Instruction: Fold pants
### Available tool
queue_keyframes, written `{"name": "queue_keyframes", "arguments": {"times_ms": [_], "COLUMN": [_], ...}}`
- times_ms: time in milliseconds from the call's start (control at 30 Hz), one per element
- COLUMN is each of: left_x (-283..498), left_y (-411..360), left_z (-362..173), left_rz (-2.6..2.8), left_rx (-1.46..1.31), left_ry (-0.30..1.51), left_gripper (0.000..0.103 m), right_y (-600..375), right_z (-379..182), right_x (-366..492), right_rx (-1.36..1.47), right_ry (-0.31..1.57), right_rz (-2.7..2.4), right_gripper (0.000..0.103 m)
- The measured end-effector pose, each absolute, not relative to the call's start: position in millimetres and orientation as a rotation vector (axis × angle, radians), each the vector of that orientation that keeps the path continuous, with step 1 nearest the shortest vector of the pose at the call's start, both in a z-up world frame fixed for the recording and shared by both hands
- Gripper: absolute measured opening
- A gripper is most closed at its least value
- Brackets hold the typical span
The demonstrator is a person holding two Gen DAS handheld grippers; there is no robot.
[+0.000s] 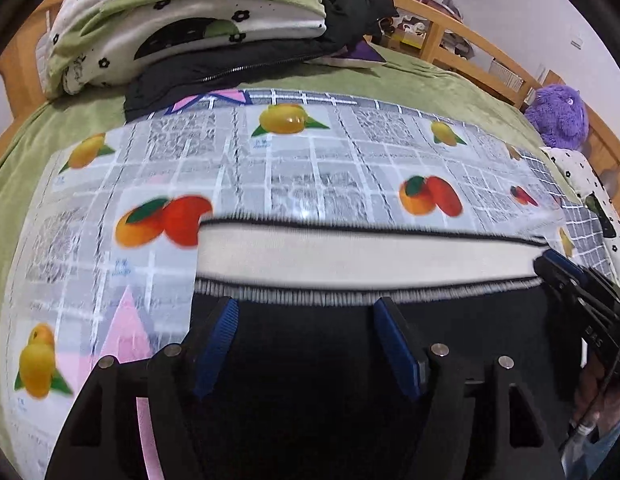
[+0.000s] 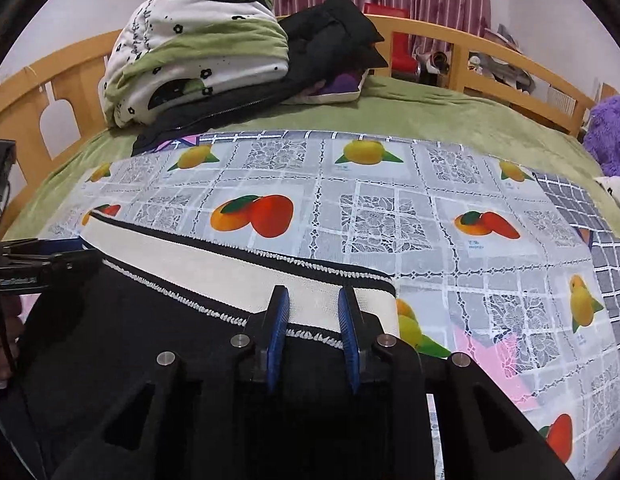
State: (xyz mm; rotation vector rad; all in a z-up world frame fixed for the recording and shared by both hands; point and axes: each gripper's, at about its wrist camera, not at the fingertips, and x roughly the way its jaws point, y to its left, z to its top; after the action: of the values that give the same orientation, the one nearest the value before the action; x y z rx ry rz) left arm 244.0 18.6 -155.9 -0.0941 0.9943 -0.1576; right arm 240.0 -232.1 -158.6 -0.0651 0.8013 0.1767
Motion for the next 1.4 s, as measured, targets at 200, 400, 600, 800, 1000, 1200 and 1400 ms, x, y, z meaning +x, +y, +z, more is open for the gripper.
{"name": "queue_keyframes", "arguments": {"times_ms": [200,400,600,800,1000,1200,1400], "left_x": [174.7,97.4,83.3,74.6,53.3,27.0,-3.1], "left_y": [31.8,52.2,63.9,59.2,49.0,34.9,26.8], "left_z": [-152.2,-155.9,-166.1,-126.2,-68.5,-40.7,-29.2], "left_rz": [-0.171,-0.15,-0.146,-0.177,-0.2,-0.199,-0.163], "left_rx": [-0.047,-0.07,-0.192,-0.172,-0.195,-0.207,-0.132], "left_ry": [1.029,1.001,1.014,0.965,0.88,0.872,0.861], "left_gripper": [0.069,0.069,0.069,0.067,0.069,0.069,0.069], "right_y": [-231.0,-228.4,-226.9,-236.2,-245.2,-243.4,-225.2], "right_z": [-146.7,-148.0,-153.9,-144.4,-96.4,-42.4,-25.5], "right_x": [207.9,161.2,124.2,97.6,65.5,24.8,-10.9], "right_rx": [-0.067,-0.094,-0.117,-0.015,0.022,-0.006,-0.057], "right_ry": [0.819,0.848,0.852,0.913,0.82,0.737,0.728], "right_rz": [0.184,0.22,0.163,0.15,0.063,0.016,0.02], "right_gripper": [0.037,0.037,0.039,0.039,0.039,0.054,0.061]}}
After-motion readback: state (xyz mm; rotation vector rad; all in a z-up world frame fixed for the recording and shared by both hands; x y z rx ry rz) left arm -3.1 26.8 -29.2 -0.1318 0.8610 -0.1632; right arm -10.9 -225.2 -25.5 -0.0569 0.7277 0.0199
